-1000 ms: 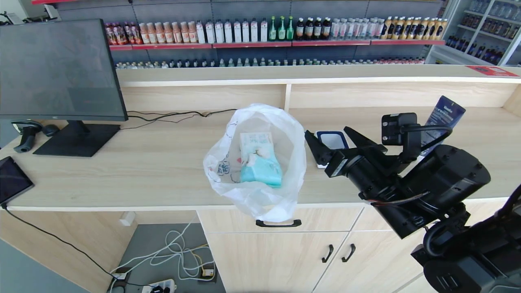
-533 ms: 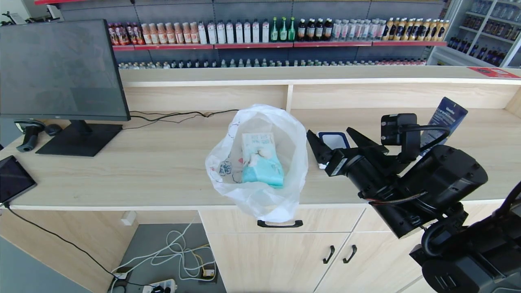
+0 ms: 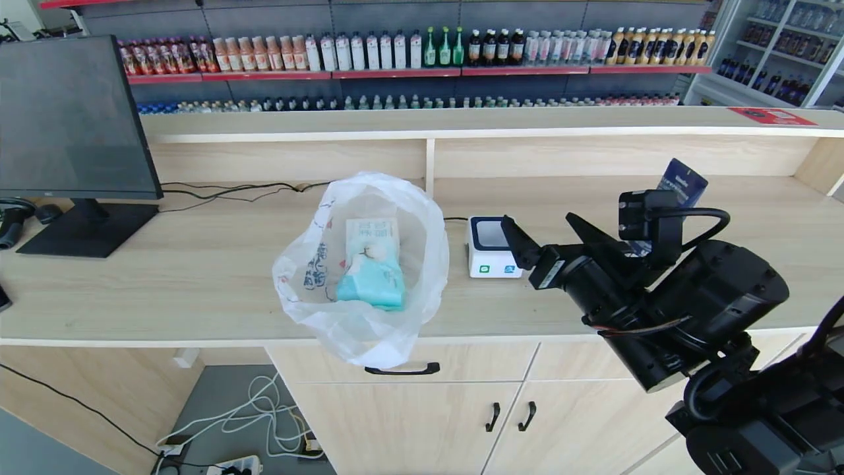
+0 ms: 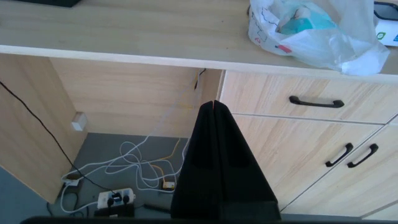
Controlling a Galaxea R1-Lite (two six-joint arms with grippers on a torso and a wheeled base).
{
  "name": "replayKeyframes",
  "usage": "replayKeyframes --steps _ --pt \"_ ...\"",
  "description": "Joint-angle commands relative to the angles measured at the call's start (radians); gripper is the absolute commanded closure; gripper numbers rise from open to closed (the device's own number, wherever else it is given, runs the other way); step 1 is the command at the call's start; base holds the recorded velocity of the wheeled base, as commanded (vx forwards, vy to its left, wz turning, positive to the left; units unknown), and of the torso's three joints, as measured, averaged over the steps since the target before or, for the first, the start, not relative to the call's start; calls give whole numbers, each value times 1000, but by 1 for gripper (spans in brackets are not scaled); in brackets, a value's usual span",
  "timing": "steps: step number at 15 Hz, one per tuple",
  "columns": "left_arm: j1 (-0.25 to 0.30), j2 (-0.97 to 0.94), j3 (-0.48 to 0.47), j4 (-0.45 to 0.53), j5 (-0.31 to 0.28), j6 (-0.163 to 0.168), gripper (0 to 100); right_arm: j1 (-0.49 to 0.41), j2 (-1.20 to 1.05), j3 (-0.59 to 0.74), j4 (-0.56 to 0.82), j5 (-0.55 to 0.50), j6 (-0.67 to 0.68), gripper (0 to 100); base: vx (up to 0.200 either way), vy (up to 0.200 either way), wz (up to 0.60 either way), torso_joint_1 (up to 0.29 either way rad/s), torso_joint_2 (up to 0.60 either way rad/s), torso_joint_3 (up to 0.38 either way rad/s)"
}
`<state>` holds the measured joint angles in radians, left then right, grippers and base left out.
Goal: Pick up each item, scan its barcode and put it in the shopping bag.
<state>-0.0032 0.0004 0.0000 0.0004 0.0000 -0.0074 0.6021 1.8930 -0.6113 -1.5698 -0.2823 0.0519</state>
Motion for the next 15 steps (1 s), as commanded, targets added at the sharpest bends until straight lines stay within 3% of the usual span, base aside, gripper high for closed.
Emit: replayKeyframes --steps 1,15 --pt "0 0 0 0 0 0 100 1 0 2 -1 0 0 0 0 -200 0 2 -2 7" --pt "0 0 0 0 0 -2 100 -1 12 19 -1 -3 3 0 0 -200 0 1 3 2"
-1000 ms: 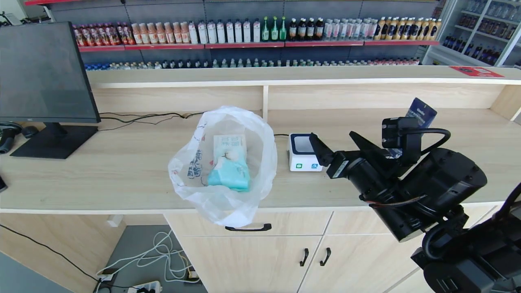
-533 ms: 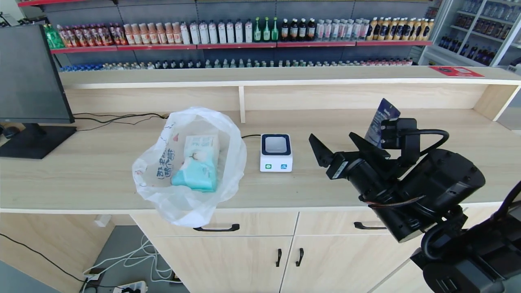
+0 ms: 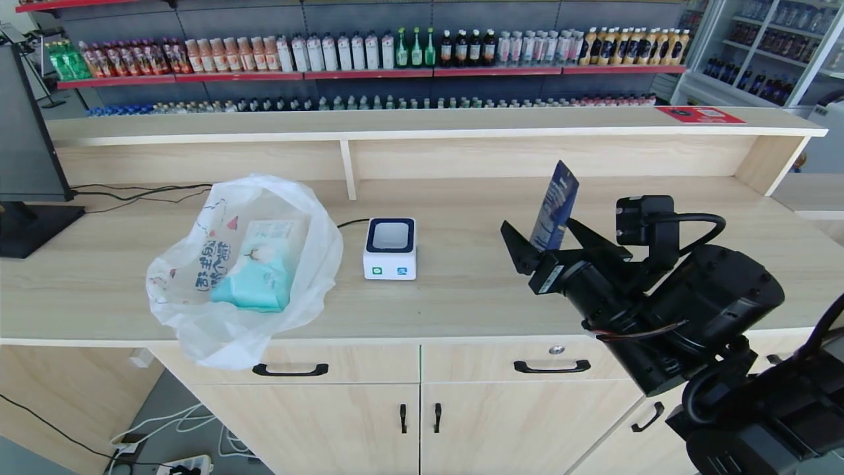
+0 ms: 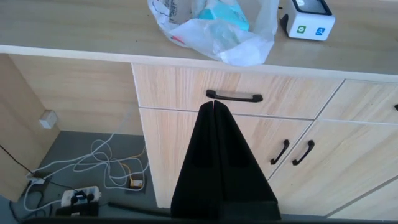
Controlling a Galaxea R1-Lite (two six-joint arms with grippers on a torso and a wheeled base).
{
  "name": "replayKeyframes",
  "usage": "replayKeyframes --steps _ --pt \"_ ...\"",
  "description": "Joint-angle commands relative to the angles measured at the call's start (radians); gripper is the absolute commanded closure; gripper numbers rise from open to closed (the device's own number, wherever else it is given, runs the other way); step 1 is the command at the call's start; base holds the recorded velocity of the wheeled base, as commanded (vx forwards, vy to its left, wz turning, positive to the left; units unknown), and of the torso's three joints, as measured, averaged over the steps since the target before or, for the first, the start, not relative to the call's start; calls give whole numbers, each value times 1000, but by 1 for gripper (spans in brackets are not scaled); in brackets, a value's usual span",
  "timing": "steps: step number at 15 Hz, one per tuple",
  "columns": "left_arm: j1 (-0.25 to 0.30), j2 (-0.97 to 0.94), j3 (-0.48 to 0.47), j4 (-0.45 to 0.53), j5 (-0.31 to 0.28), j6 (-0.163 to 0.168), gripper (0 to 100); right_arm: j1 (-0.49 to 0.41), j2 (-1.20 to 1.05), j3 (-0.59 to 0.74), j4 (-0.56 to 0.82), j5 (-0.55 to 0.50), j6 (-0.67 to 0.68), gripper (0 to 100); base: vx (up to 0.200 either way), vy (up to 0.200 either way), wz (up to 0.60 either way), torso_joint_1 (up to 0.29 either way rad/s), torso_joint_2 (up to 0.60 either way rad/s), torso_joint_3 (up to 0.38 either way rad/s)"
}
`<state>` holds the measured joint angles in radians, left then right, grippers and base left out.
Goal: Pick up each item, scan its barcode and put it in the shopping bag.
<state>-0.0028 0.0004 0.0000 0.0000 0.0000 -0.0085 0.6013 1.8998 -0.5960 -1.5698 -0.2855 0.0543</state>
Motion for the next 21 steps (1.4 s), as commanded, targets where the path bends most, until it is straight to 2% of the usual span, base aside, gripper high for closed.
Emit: replayKeyframes --steps 1,3,5,8,11,17,21 --pt "0 0 0 0 0 -1 100 2 7 13 -1 -1 -1 0 0 -200 0 2 -2 7" --pt "1 0 0 0 0 -2 100 0 19 27 -1 -11 -1 0 0 -200 0 0 -2 2" --pt "0 0 0 0 0 -1 100 -6 62 5 -1 -26 1 0 0 0 0 0 0 0" --pt "0 0 0 0 0 -2 100 -5 162 -107 -1 -29 6 0 0 0 0 0 0 0" --pt "0 0 0 0 0 -1 100 2 229 -110 -1 -66 4 0 0 0 0 0 0 0" --pt "1 0 0 0 0 -2 100 -106 277 -113 -1 -69 26 0 0 0 0 0 0 0" --pt "0 0 0 0 0 -1 100 -104 277 -113 -1 -69 29 0 50 0 0 -1 1 1"
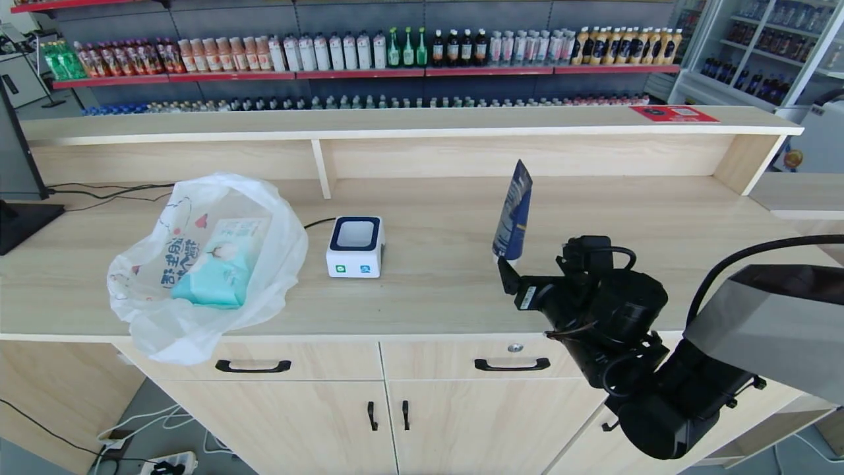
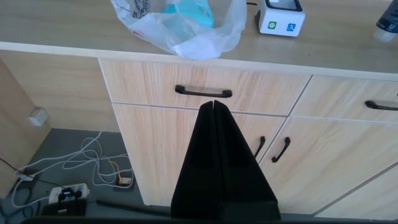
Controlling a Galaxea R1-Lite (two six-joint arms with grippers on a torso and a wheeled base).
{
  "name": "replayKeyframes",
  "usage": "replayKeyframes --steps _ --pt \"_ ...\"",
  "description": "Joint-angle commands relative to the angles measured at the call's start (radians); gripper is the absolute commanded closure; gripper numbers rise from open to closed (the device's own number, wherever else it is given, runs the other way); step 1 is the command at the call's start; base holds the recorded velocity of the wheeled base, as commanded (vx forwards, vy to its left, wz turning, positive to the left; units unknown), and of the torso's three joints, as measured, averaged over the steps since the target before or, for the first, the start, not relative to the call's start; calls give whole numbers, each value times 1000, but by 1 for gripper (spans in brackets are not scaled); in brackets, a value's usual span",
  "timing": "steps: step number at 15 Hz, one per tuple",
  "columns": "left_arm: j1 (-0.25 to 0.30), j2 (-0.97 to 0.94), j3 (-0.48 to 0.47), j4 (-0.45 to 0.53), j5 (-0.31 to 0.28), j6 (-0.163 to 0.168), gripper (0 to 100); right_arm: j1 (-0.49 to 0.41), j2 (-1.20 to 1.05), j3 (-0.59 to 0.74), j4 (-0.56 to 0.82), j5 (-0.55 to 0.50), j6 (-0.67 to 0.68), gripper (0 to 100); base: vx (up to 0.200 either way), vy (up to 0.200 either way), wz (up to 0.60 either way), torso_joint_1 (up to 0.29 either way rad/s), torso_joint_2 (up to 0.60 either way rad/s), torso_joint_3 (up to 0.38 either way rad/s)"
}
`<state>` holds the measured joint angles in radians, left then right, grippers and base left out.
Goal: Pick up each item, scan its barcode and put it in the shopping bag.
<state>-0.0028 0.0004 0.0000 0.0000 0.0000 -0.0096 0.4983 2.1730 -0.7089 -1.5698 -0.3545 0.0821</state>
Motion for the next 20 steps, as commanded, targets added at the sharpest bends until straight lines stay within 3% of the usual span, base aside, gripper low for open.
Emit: replayKeyframes --steps 1,11,16,20 --pt "1 0 0 0 0 -1 100 -1 4 0 -1 2 1 0 0 0 0 0 0 0" --pt "1 0 0 0 0 -3 100 -9 64 -50 -1 0 18 0 0 0 0 0 0 0" --pt "0 0 0 0 0 -3 100 -83 114 -158 -1 5 -16 0 0 0 0 0 0 0" --pt "0 0 0 0 0 -1 100 -72 149 -227 -1 11 -18 0 0 0 0 0 0 0"
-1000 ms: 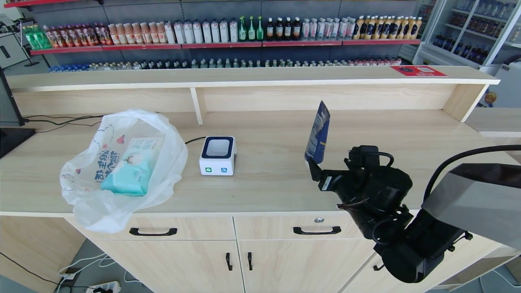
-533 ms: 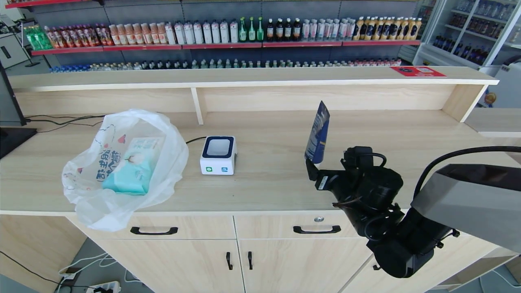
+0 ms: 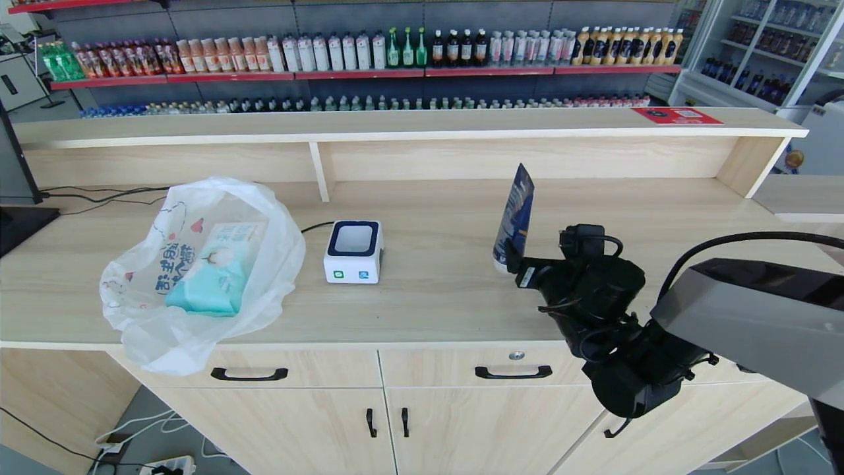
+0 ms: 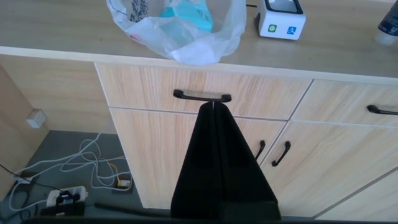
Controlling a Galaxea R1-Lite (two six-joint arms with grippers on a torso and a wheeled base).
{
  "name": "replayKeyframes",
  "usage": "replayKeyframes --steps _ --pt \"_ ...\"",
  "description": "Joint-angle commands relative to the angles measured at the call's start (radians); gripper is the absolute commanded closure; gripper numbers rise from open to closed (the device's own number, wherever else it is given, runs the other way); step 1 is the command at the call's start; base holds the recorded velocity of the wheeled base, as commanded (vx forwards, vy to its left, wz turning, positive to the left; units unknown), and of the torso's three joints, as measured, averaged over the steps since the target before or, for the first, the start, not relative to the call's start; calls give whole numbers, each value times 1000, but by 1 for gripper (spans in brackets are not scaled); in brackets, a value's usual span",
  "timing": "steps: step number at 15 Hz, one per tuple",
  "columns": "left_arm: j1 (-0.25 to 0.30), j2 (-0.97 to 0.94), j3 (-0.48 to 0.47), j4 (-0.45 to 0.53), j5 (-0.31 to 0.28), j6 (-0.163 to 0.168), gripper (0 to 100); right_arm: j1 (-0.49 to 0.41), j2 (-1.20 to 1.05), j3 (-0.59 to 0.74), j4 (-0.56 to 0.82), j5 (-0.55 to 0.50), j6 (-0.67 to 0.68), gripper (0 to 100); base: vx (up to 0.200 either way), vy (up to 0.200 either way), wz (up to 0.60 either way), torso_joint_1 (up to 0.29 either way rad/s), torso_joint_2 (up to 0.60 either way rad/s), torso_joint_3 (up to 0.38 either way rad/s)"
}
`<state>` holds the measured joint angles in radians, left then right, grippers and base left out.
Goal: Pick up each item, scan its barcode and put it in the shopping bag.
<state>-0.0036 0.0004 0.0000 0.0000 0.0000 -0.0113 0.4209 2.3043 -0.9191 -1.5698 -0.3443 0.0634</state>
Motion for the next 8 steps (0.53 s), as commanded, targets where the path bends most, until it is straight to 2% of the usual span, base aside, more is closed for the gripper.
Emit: replayKeyframes --steps 1,8 --pt "1 0 0 0 0 1 100 10 20 -17 -1 4 1 0 0 0 0 0 0 0" --pt "1 0 0 0 0 1 100 13 80 -73 -1 56 1 0 0 0 0 0 0 0"
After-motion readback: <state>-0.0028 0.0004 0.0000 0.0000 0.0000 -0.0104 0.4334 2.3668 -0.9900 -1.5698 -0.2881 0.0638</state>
